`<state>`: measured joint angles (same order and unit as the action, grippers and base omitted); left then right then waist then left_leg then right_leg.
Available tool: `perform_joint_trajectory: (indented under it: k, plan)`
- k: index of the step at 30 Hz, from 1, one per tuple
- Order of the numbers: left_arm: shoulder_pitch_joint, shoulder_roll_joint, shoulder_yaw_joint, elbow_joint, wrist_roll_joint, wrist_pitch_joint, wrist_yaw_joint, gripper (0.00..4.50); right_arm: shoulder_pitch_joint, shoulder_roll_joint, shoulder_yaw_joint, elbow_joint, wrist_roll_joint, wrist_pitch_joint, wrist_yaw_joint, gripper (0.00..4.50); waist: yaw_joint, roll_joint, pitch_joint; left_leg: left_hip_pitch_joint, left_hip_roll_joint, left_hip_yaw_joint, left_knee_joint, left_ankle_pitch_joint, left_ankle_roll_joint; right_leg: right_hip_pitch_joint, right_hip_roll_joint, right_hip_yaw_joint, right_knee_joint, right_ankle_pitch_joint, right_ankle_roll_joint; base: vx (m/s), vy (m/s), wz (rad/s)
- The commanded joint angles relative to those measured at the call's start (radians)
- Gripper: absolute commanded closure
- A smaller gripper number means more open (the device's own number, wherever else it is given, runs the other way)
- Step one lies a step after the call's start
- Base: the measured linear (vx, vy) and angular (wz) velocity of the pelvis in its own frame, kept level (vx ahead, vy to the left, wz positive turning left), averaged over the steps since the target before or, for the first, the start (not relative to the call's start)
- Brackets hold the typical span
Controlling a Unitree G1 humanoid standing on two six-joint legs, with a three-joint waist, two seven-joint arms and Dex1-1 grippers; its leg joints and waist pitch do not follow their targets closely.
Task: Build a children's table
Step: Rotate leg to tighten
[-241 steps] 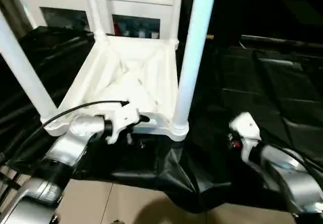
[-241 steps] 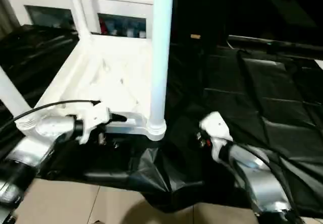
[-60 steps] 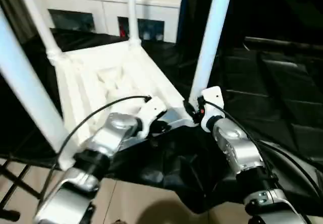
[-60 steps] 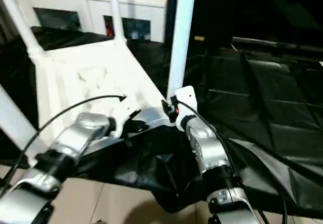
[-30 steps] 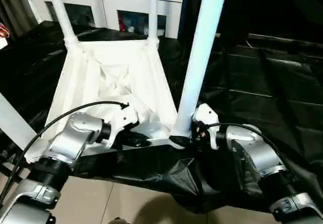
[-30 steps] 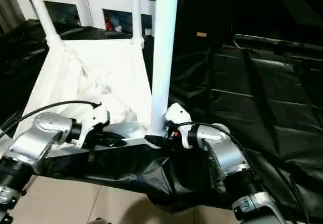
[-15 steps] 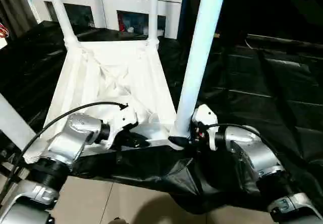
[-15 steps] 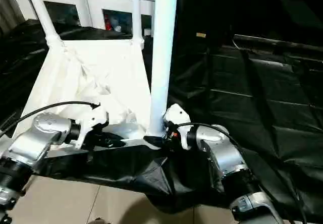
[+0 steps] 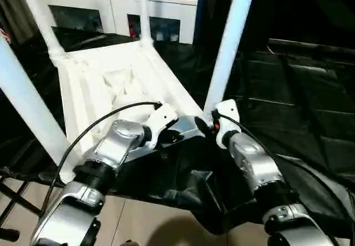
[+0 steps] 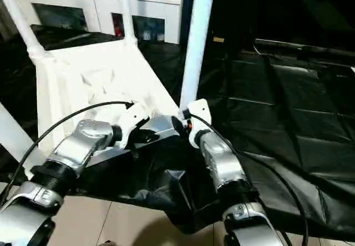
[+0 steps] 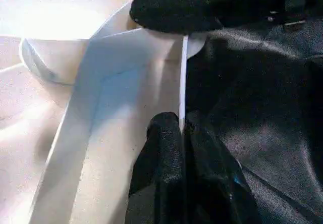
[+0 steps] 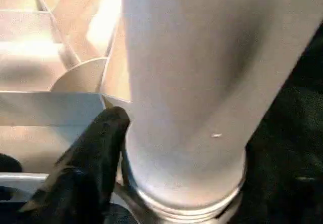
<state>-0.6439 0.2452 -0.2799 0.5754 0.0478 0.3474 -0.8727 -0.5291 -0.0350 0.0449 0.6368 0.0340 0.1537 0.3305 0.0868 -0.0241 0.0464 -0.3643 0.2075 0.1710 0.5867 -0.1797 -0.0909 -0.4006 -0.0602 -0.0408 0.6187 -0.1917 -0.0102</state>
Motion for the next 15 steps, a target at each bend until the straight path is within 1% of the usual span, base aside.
perform_joint_trajectory:
  k: [1,2,4,5,6,7,8,9,10,11,12,13,14,15]
  plan:
    - [-0.003,-0.033,-0.003,-0.035,-0.028,-0.030,-0.008,4.50,-0.005,0.050,0.085,-0.029,0.023,-0.004,0.127,0.78,-0.002,-0.004,-0.057,0.008,0.017,0.000,-0.073,-0.189,0.001,0.048,-0.071,0.040,-0.076,-0.191,-0.171,0.000,0.000,0.00]
    - [0.015,-0.010,-0.007,-0.057,-0.036,-0.051,-0.047,4.50,-0.007,0.020,0.095,-0.033,0.016,-0.010,0.156,0.62,-0.001,-0.005,-0.058,0.006,0.017,-0.001,-0.072,-0.184,0.005,0.050,-0.072,0.040,-0.075,-0.187,-0.170,0.000,0.000,0.00]
    - [0.037,0.019,-0.010,-0.086,-0.051,-0.046,-0.098,4.50,-0.006,-0.018,0.107,-0.043,0.015,-0.013,0.215,0.53,-0.005,-0.004,-0.059,0.005,0.018,0.000,-0.071,-0.169,0.011,0.050,-0.071,0.039,-0.072,-0.158,-0.177,0.000,0.000,0.00]
    - [0.043,0.028,-0.012,-0.093,-0.054,-0.053,-0.114,4.50,-0.005,-0.029,0.109,-0.048,0.017,-0.014,0.235,0.53,-0.007,-0.004,-0.059,0.005,0.017,0.001,-0.070,-0.166,0.014,0.049,-0.069,0.039,-0.072,-0.153,-0.180,0.000,0.000,0.00]
    - [0.054,0.045,-0.016,-0.105,-0.059,-0.065,-0.144,4.50,-0.003,-0.047,0.112,-0.057,0.021,-0.016,0.271,0.53,-0.007,-0.005,-0.060,0.003,0.018,-0.001,-0.069,-0.158,0.019,0.053,-0.070,0.039,-0.068,-0.136,-0.185,0.000,0.000,0.00]
    - [0.061,0.057,-0.017,-0.113,-0.062,-0.071,-0.162,4.50,-0.001,-0.060,0.115,-0.065,0.025,-0.017,0.296,0.53,-0.008,-0.003,-0.059,0.005,0.020,0.002,-0.069,-0.154,0.026,0.048,-0.069,0.040,-0.069,-0.124,-0.191,0.000,0.000,0.00]
    - [0.070,0.072,-0.019,-0.123,-0.068,-0.076,-0.186,4.50,0.003,-0.079,0.118,-0.078,0.032,-0.019,0.334,0.53,-0.008,-0.004,-0.059,0.006,0.019,0.002,-0.068,-0.152,0.028,0.048,-0.068,0.040,-0.069,-0.120,-0.195,0.000,0.000,0.00]
    - [0.084,0.096,-0.020,-0.140,-0.080,-0.098,-0.231,4.50,0.009,-0.110,0.122,-0.099,0.045,-0.023,0.398,0.53,-0.005,-0.004,-0.061,0.005,0.021,0.002,-0.068,-0.146,0.036,0.051,-0.068,0.039,-0.064,-0.101,-0.199,0.000,0.000,0.00]
    - [0.095,0.123,-0.019,-0.156,-0.091,-0.091,-0.268,4.50,0.018,-0.147,0.132,-0.123,0.058,-0.035,0.475,0.53,-0.004,-0.003,-0.059,0.006,0.022,0.002,-0.069,-0.149,0.038,0.049,-0.067,0.039,-0.065,-0.098,-0.200,0.000,0.000,0.00]
    - [0.095,0.123,-0.019,-0.156,-0.091,-0.091,-0.268,4.50,0.018,-0.147,0.132,-0.123,0.058,-0.035,0.475,0.53,-0.003,-0.003,-0.059,0.006,0.022,0.001,-0.070,-0.153,0.039,0.051,-0.067,0.038,-0.065,-0.099,-0.200,0.000,0.000,0.00]
    - [0.095,0.125,-0.019,-0.157,-0.091,-0.092,-0.272,4.50,0.019,-0.151,0.133,-0.126,0.060,-0.034,0.484,0.53,-0.003,-0.002,-0.060,0.008,0.021,0.003,-0.069,-0.154,0.038,0.047,-0.066,0.038,-0.064,-0.097,-0.206,0.000,0.000,0.00]
    - [0.101,0.157,-0.017,-0.168,-0.103,-0.098,-0.320,4.50,0.031,-0.198,0.141,-0.162,0.086,-0.023,0.592,0.53,-0.003,-0.004,-0.059,0.008,0.020,0.003,-0.069,-0.162,0.036,0.048,-0.066,0.038,-0.065,-0.102,-0.211,0.000,0.000,0.00]
    - [0.102,0.159,-0.017,-0.169,-0.104,-0.099,-0.324,4.50,0.032,-0.201,0.141,-0.164,0.089,-0.022,0.601,0.53,-0.002,-0.004,-0.060,0.008,0.021,0.003,-0.069,-0.160,0.038,0.051,-0.067,0.038,-0.064,-0.100,-0.210,0.000,0.000,0.00]
    - [0.106,0.170,-0.018,-0.180,-0.111,-0.101,-0.348,4.50,0.034,-0.214,0.142,-0.172,0.097,-0.014,0.631,0.53,0.000,-0.003,-0.060,0.009,0.023,0.003,-0.068,-0.157,0.044,0.050,-0.067,0.039,-0.062,-0.084,-0.212,0.000,0.000,0.00]
